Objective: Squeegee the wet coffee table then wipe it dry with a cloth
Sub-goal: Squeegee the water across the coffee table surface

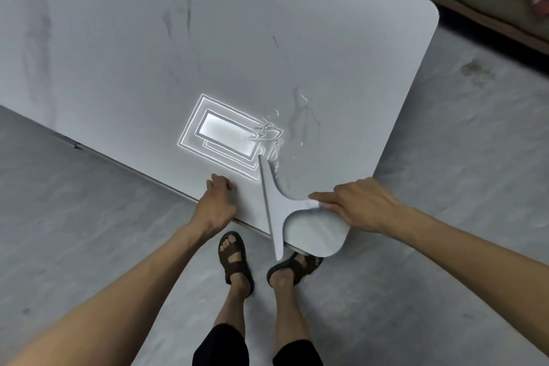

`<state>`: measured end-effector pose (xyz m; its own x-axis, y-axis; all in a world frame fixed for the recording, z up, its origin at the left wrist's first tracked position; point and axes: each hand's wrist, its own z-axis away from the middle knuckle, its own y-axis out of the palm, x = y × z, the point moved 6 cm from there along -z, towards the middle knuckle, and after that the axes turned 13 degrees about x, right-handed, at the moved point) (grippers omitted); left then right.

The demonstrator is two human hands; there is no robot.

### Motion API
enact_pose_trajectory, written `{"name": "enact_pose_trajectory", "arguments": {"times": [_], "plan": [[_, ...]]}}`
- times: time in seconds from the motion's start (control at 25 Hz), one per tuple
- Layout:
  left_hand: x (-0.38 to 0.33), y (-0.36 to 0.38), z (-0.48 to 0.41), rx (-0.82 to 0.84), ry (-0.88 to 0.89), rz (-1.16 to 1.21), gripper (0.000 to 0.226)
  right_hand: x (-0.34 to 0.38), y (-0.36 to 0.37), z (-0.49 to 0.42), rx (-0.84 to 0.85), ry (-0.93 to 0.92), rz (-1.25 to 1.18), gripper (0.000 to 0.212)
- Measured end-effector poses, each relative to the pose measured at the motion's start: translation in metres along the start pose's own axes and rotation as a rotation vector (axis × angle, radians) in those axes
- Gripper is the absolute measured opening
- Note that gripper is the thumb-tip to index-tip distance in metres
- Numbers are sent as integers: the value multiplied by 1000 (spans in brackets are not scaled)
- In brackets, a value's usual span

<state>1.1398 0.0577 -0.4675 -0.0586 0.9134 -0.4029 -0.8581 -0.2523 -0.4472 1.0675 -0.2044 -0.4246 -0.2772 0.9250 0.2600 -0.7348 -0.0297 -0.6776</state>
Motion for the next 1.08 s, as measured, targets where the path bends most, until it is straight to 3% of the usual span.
{"name": "enact_pose_trajectory", "arguments": {"times": [0.2,0.4,0.52,0.72,0.96,1.08], "plan": [[3,-17,2,-224,-114,117,40,-37,-16,43,-2,113,38,48],[24,-36,-2,-337,-176,314,34,39,-40,-33,15,-194,126,43],[35,-42,-7,-319,-142,337,28,72,-61,-96,-12,-233,138,41],[33,-40,-16,-216,-161,288,35,16,-89,-110,-137,-35,-52,38],[-1,-27,-21,-22,-84,222,38,-75,-73,-34,-162,247,-184,36],[-20,-31,-21,-19,-39,185,35,-94,-70,4,-163,331,-220,35]]}}
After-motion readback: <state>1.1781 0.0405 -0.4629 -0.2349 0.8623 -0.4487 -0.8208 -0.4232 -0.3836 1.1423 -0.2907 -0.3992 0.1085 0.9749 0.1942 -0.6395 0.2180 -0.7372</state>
